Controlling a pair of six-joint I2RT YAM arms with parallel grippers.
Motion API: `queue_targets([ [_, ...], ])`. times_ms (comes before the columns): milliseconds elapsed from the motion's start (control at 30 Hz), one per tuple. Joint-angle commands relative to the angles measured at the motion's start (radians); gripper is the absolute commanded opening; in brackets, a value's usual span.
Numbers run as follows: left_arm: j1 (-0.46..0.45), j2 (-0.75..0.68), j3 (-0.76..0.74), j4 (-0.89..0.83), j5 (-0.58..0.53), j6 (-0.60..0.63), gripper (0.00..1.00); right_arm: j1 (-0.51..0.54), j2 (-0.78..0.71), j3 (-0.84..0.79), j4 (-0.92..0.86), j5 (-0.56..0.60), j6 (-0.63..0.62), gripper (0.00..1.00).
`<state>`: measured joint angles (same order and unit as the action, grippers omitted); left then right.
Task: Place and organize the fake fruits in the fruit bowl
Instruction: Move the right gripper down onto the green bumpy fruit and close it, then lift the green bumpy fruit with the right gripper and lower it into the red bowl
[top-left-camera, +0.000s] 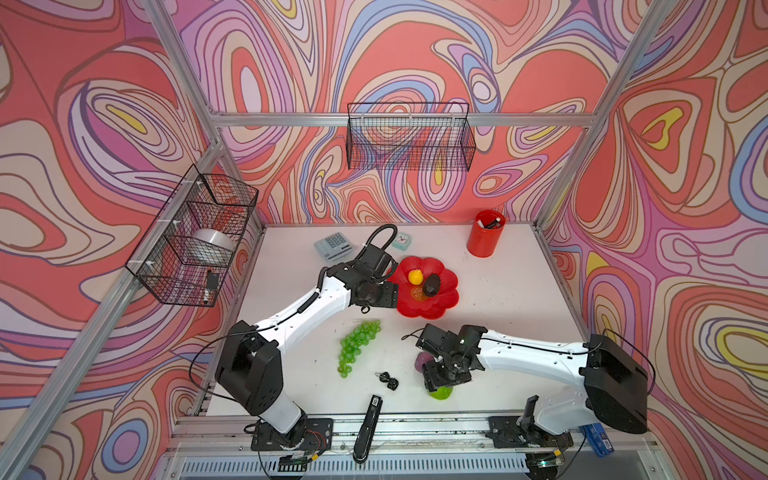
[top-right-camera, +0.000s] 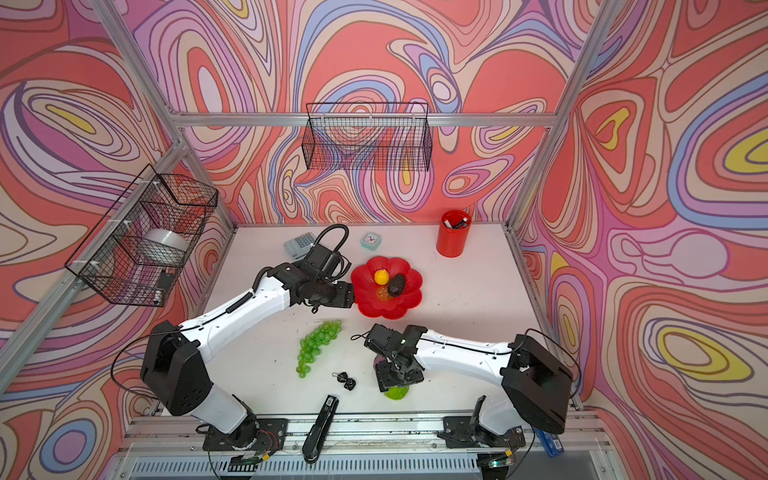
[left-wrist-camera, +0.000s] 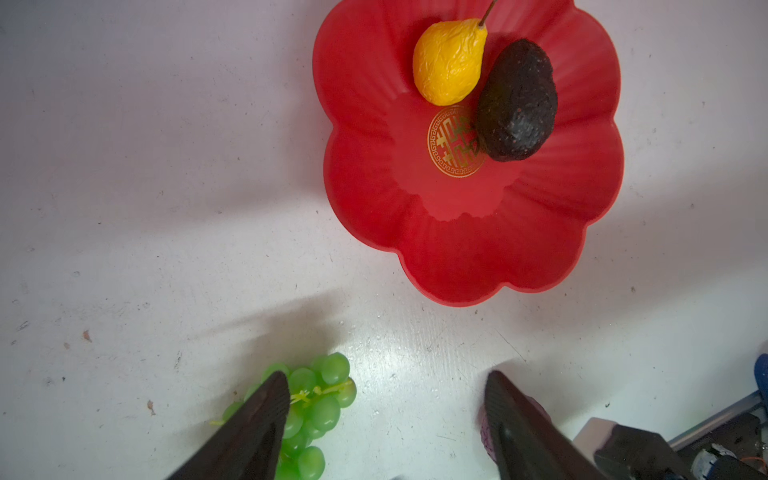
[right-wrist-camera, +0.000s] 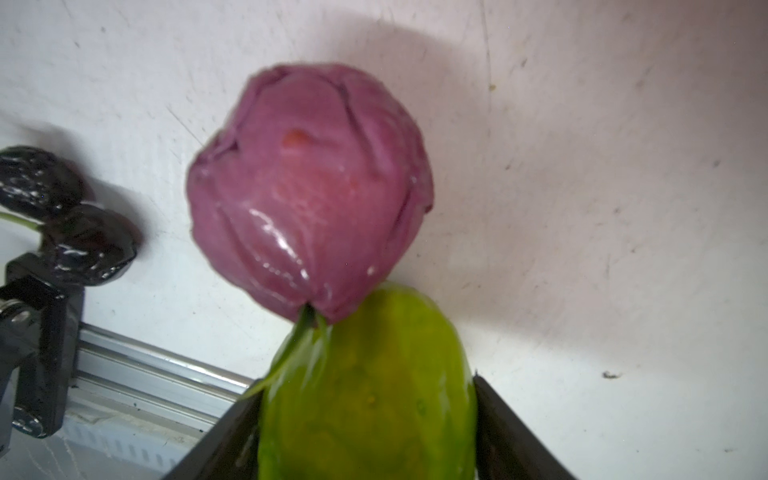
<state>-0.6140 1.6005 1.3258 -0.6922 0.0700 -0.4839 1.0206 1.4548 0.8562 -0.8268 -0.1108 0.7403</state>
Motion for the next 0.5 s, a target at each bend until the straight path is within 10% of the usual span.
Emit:
queue_targets([
  [0, 0.0, 0.025, 0.033, -0.032, -0.014, -0.016, 0.78, 0.003, -0.016, -0.076, 0.086, -0.051, -0.007, 0.53],
  [467, 0.0, -0.035, 0.014, -0.025, -0.059, -0.04, 0.78, -0.085, -0.156, 0.054, -0.062, -0.04, -0.052, 0.48],
])
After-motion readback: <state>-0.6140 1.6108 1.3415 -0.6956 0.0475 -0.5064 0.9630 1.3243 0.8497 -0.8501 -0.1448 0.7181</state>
